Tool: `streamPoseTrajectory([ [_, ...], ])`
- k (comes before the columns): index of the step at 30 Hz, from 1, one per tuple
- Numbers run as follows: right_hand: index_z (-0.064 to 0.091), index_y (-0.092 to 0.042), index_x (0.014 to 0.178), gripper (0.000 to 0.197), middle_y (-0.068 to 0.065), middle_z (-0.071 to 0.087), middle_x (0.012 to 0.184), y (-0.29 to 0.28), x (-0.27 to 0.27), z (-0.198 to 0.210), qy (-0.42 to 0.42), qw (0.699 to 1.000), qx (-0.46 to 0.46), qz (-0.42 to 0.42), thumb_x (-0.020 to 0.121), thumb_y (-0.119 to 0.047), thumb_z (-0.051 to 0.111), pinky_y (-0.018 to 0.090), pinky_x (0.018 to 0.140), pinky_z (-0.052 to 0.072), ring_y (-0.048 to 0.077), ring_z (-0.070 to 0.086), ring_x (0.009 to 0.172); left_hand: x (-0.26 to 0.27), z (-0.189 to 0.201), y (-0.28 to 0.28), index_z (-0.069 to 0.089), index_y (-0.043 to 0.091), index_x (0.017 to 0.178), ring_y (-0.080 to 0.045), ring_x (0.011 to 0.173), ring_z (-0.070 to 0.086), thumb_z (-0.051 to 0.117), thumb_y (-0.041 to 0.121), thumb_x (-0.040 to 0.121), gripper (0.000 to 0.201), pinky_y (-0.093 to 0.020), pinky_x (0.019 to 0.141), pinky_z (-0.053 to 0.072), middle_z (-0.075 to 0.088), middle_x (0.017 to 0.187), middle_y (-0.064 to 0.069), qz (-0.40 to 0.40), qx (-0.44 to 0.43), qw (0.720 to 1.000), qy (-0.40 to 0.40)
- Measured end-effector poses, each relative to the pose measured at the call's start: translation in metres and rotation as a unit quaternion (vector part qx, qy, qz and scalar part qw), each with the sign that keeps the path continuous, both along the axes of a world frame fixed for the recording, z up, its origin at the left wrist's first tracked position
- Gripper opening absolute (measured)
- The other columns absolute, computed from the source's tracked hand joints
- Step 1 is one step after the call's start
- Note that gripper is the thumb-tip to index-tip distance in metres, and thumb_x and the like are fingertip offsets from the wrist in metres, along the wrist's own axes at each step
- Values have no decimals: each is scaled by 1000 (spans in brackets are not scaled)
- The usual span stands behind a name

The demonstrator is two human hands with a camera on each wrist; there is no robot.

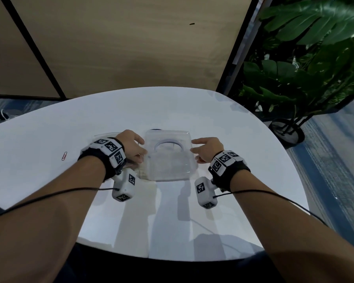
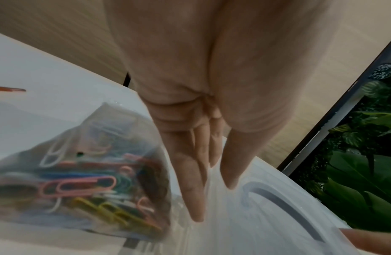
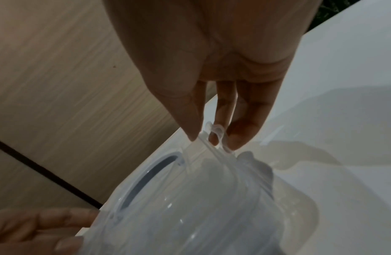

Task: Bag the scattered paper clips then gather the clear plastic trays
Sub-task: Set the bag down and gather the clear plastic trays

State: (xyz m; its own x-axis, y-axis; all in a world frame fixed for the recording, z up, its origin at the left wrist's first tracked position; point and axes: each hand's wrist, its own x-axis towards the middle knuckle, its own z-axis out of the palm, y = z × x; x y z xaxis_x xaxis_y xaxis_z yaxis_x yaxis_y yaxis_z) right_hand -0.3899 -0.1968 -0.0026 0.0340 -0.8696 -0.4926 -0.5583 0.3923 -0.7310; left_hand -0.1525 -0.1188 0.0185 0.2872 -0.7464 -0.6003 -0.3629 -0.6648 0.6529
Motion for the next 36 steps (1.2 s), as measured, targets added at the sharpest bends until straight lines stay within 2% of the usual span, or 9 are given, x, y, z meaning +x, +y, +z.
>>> streamPoseTrajectory([
  [3, 72, -20, 111, 35, 12, 71, 86, 3, 4, 1, -3, 1000, 5, 22, 80, -3, 72, 32, 61, 62, 21, 69, 65, 0, 3, 0, 55, 6, 123, -22, 29, 51, 70, -2, 87, 40, -28, 47, 46, 66, 66, -21, 11, 11, 1000, 18],
  [8, 72, -11, 95, 23, 17, 72, 87, 1, 3, 5, -5, 999, 21, 25, 78, 4, 72, 31, 58, 62, 23, 70, 69, 1, 11, -3, 54, 0, 117, -33, 55, 61, 68, -13, 84, 38, -35, 56, 55, 65, 69, -28, 7, 28, 999, 27],
  [12, 72, -11, 82, 10, 11, 74, 78, -6, 4, 6, 29, 998, 19, 58, 76, -2, 74, 37, 69, 63, 25, 74, 73, -5, 20, -6, 55, -1, 102, -32, 46, 65, 69, -13, 83, 26, -42, 51, 61, 66, 69, -31, -16, 44, 999, -5],
  [14, 73, -6, 93, 18, 12, 74, 82, -8, 6, 5, 13, 997, 25, 71, 76, -5, 74, 36, 69, 63, 25, 74, 73, -7, 22, -8, 56, -3, 100, -31, 44, 65, 69, -13, 83, 24, -51, 62, 61, 66, 74, -33, -30, 49, 998, -23],
  [16, 73, -2, 98, 23, 13, 74, 80, -10, 5, 5, -8, 998, 45, 52, 74, -4, 75, 38, 69, 63, 24, 73, 70, -7, 23, -8, 56, -1, 107, -32, 46, 65, 69, -12, 84, 29, -47, 61, 61, 66, 75, -32, -26, 55, 998, -25],
  [21, 68, -6, 76, 12, 10, 68, 69, -3, 2, 12, -34, 997, 66, 32, 79, 4, 73, 40, 64, 62, 18, 67, 60, -7, 18, -6, 53, 7, 117, -43, 83, 73, 73, 0, 85, 39, -55, 86, 58, 72, 97, -28, -11, 60, 998, -3],
  [25, 65, -13, 82, 21, 16, 72, 88, 0, 4, 12, -26, 999, 33, 33, 76, 7, 67, 40, 59, 62, 26, 71, 73, -13, 14, -3, 49, 14, 89, -33, 77, 54, 69, -4, 87, 28, -41, 75, 44, 59, 93, -20, -4, 52, 999, 6],
  [31, 65, -14, 113, 43, 16, 73, 97, 3, 5, 11, -15, 999, 31, 41, 78, 10, 60, 41, 60, 62, 29, 74, 76, -13, 17, 3, 49, 12, 93, -19, 52, 42, 63, -14, 88, 30, -24, 35, 35, 50, 81, -17, -17, 62, 998, 5],
  [36, 65, -8, 110, 33, 19, 74, 89, 5, 8, 12, -6, 999, 34, 31, 80, 1, 73, 41, 67, 63, 29, 74, 73, -13, 17, -1, 51, 9, 73, -25, 55, 59, 70, -7, 85, 28, -27, 44, 49, 64, 81, -19, 6, 56, 998, -34],
])
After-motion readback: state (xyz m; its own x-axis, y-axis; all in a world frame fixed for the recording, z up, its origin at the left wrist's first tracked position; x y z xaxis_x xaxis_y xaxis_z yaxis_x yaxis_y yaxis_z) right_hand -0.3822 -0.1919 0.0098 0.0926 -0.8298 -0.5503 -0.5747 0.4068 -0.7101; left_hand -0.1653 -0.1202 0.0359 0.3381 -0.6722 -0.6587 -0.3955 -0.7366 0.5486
